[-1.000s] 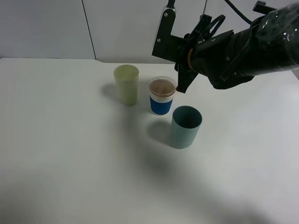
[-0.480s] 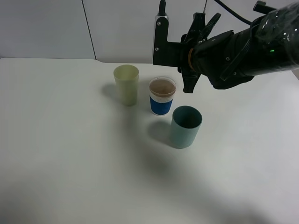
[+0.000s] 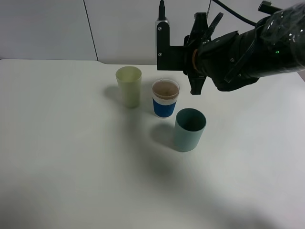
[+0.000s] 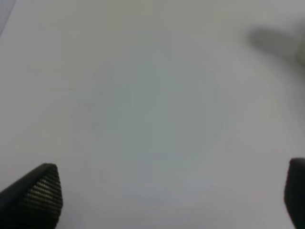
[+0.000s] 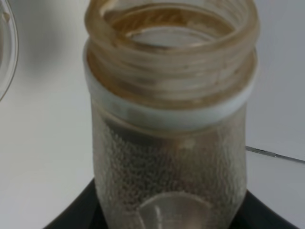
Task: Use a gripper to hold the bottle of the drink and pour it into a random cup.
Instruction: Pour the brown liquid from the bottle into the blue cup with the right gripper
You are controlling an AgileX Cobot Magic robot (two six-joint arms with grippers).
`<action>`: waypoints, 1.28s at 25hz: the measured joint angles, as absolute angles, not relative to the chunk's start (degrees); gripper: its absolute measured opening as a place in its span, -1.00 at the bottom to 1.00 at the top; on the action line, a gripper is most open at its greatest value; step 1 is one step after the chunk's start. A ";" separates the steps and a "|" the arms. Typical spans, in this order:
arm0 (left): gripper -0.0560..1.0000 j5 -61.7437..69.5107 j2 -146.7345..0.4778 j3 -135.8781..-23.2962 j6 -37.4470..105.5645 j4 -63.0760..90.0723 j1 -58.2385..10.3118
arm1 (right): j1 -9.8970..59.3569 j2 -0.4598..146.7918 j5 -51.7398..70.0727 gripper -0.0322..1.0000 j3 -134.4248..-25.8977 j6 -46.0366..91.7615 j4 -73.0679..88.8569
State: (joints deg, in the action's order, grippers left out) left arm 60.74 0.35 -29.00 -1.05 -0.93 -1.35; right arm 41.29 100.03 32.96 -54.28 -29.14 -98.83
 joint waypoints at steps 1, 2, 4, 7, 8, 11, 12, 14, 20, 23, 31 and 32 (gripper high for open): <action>0.86 60.74 0.35 -29.00 -1.05 -0.93 -1.35 | 41.29 100.03 33.36 -0.21 -54.28 -28.75 -98.83; 0.86 60.74 0.35 -29.00 -1.05 -0.93 -1.35 | 41.29 100.03 33.69 -0.21 -54.28 -28.26 -98.83; 0.86 60.74 0.35 -29.00 -1.05 -0.93 -1.35 | 41.29 100.03 34.11 -0.21 -54.28 -27.30 -98.83; 0.86 60.74 0.35 -29.00 -1.05 -0.93 -1.35 | 41.29 100.03 34.69 -0.21 -54.28 -26.67 -98.83; 0.86 60.74 0.35 -29.00 -1.05 -0.93 -1.35 | 41.29 100.03 34.81 -0.21 -54.28 -26.55 -98.83; 0.86 60.74 0.35 -29.00 -1.05 -0.93 -1.35 | 41.29 100.03 34.87 -0.21 -54.28 -24.88 -98.83; 0.86 60.74 0.35 -29.00 -1.05 -0.93 -1.35 | 41.29 100.03 34.87 -0.21 -54.28 -24.13 -98.83; 0.86 60.74 0.35 -29.00 -1.05 -0.93 -1.35 | 41.29 100.03 34.87 -0.21 -54.28 -22.76 -98.83; 0.86 60.74 0.35 -29.00 -1.05 -0.93 -1.35 | 41.29 100.03 34.87 -0.21 -54.28 -19.11 -98.83; 0.86 60.74 0.35 -29.00 -1.05 -0.93 -1.35 | 41.29 100.03 34.88 -0.21 -54.28 -19.06 -98.83; 0.86 60.74 0.35 -29.00 -1.05 -0.93 -1.35 | 41.29 100.03 35.11 -0.21 -54.28 -16.51 -98.83; 0.86 60.74 0.35 -29.00 -1.05 -0.93 -1.35 | 41.29 100.03 35.11 -0.21 -54.28 -16.46 -98.83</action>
State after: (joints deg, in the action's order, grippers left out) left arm 60.74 0.35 -29.00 -1.05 -0.93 -1.35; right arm 41.29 100.03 35.11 -54.28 -16.46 -98.83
